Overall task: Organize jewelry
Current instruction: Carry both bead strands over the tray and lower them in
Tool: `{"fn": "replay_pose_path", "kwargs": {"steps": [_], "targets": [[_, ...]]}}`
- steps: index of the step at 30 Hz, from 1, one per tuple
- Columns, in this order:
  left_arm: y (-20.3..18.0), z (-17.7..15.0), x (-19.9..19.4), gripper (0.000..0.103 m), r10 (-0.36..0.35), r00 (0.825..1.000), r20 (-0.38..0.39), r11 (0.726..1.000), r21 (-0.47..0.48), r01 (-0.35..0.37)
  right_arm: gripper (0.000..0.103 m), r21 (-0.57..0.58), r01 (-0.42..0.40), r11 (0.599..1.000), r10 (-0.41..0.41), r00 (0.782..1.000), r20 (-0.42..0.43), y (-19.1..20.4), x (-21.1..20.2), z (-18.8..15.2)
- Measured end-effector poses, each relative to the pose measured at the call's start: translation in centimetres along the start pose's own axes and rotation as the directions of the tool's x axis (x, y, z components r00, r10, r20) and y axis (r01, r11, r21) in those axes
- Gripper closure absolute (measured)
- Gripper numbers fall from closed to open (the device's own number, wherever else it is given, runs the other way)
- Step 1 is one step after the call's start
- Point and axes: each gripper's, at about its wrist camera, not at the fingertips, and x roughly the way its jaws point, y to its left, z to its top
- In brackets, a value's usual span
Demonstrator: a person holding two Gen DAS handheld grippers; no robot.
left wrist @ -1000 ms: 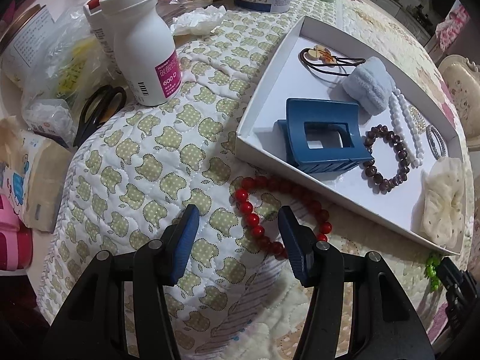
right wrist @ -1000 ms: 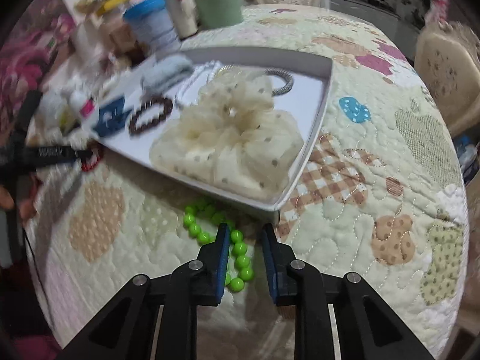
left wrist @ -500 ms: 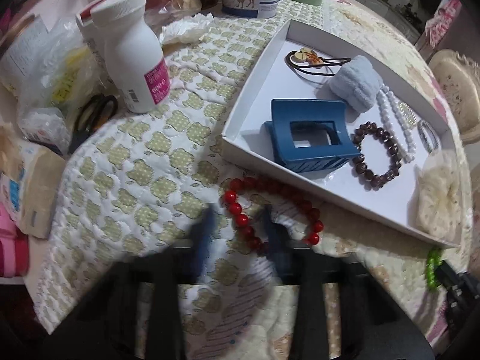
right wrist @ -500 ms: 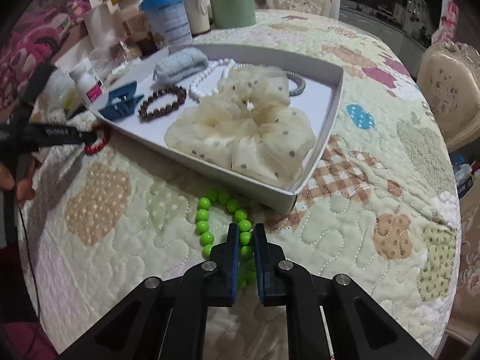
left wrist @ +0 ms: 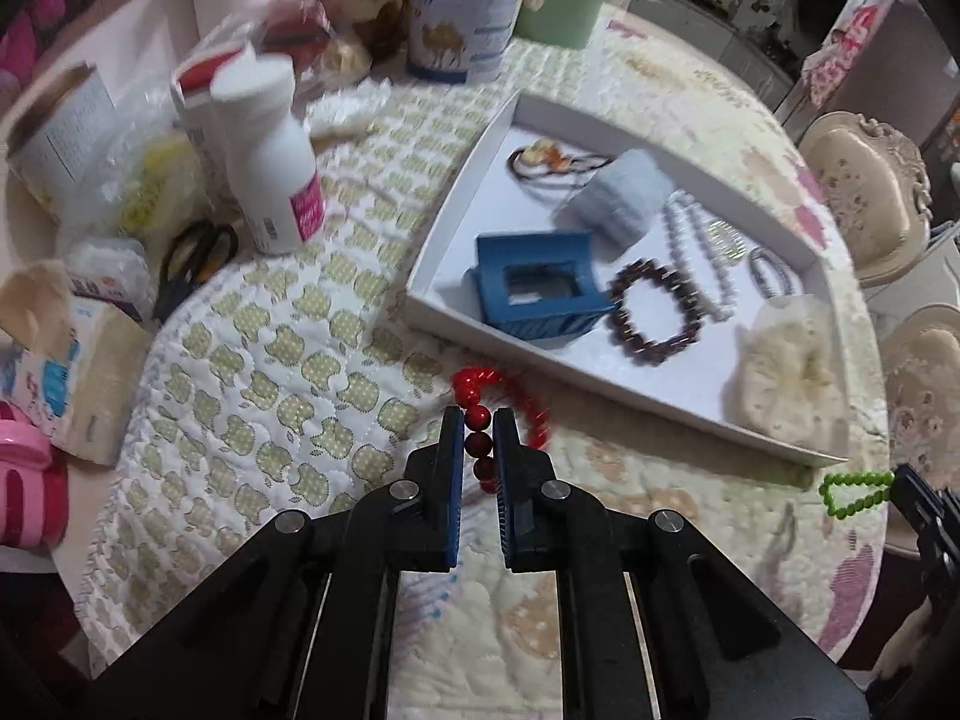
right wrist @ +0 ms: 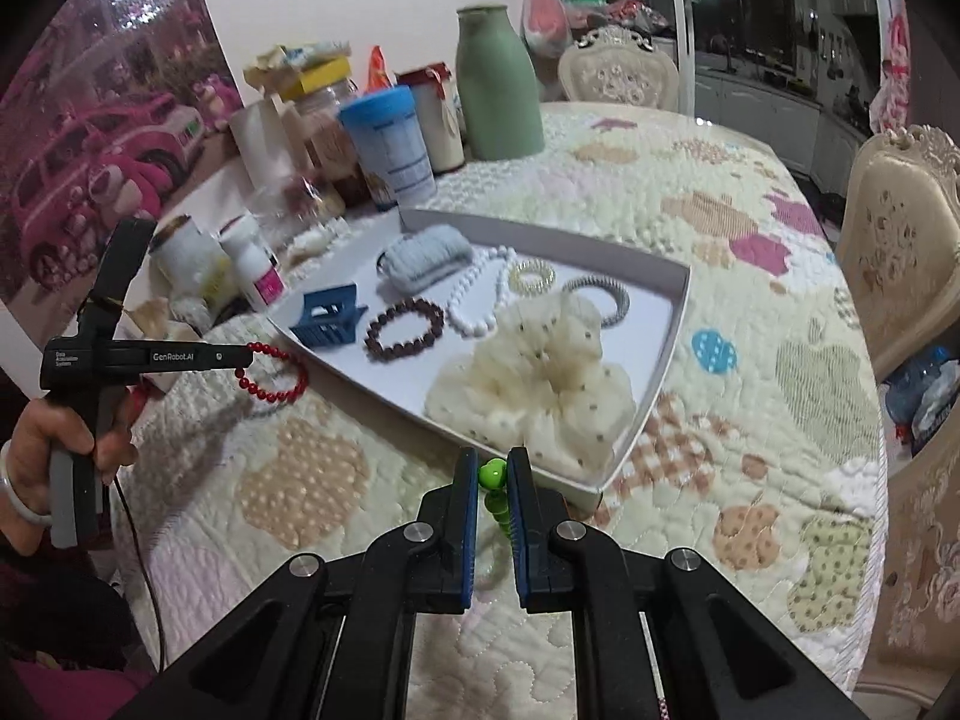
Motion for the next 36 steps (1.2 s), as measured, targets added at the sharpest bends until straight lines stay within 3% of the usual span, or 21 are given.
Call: {"fn": "replay_pose_path", "kwargs": {"steps": [16, 36], "targets": [[-5.0, 2.8, -6.3, 0.095, -0.056, 0.99, 0.126, 0.994, 0.096, 0.044, 0.094, -0.026, -0.031, 0.999, 0.033, 0.995, 0.093, 0.1, -3.3, 3.2], [-11.7, 3.4, -3.0, 0.095, -0.054, 0.995, 0.089, 0.974, 0.223, 0.033, 0.094, -0.001, -0.002, 1.0, 0.002, 0.996, 0.094, -1.4, -2.1, 5.0]]}}
